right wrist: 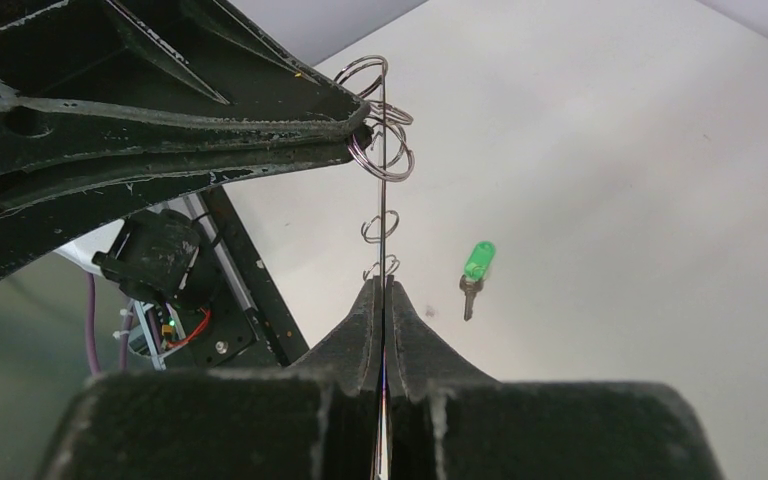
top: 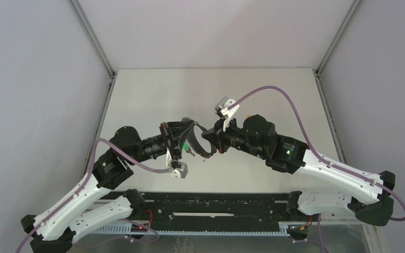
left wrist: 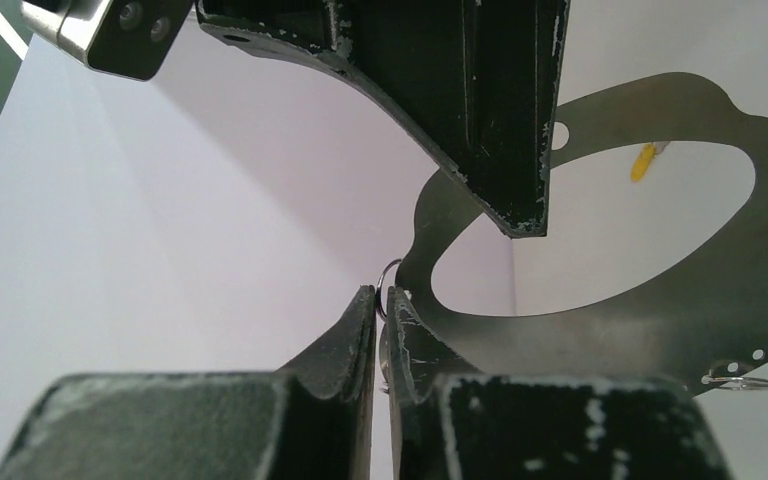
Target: Put the keys on the keyring
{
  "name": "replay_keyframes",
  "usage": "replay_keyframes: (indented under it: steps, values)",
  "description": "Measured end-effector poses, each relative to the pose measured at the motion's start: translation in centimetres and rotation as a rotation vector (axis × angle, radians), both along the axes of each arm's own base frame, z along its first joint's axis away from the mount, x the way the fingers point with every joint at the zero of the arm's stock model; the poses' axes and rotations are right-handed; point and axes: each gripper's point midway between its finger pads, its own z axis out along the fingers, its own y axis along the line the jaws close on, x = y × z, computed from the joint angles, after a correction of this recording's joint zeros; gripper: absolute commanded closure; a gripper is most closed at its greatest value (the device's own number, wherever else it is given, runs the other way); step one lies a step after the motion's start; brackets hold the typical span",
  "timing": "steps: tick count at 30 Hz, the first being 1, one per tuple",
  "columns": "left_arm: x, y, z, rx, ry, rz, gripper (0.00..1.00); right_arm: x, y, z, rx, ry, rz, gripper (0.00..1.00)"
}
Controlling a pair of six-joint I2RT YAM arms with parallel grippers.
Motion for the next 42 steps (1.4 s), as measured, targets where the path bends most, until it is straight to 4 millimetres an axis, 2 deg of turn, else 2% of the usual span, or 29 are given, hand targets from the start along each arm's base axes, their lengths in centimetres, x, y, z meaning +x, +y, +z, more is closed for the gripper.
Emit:
replay_keyframes:
  steps: [9, 14, 17, 25, 30, 37, 42]
  values:
    - [-0.1, 0.0, -0.9, 0.041, -0.002, -0.006, 0.90, -0.3, 0.1, -0.1, -0.003, 0.002, 0.009, 1.00]
    - [-0.2, 0.0, -1.3, 0.055, 0.008, -0.008, 0.94, -0.4, 0.1, -0.2, -0.010, -0.001, 0.013, 1.00]
    - [-0.2, 0.0, -1.3, 0.054, 0.011, -0.009, 0.99, -0.5, 0.1, -0.2, -0.015, -0.009, 0.014, 1.00]
    - [-0.2, 0.0, -1.0, 0.001, 0.076, -0.002, 1.00, -0.5, 0.2, -0.2, -0.023, -0.028, 0.010, 1.00]
    - [-0.6, 0.3, -0.4, -0.054, 0.046, -0.008, 1.00, -0.7, 0.4, 0.2, -0.016, -0.043, 0.017, 1.00]
    - [-1.2, 0.3, -1.1, -0.065, -0.124, -0.037, 1.00, -1.4, 0.7, 0.2, -0.014, -0.038, 0.052, 0.88]
    - [-1.0, -0.1, -1.2, -0.063, -0.252, -0.041, 1.00, -1.8, 0.8, 0.3, -0.008, -0.034, 0.077, 0.73]
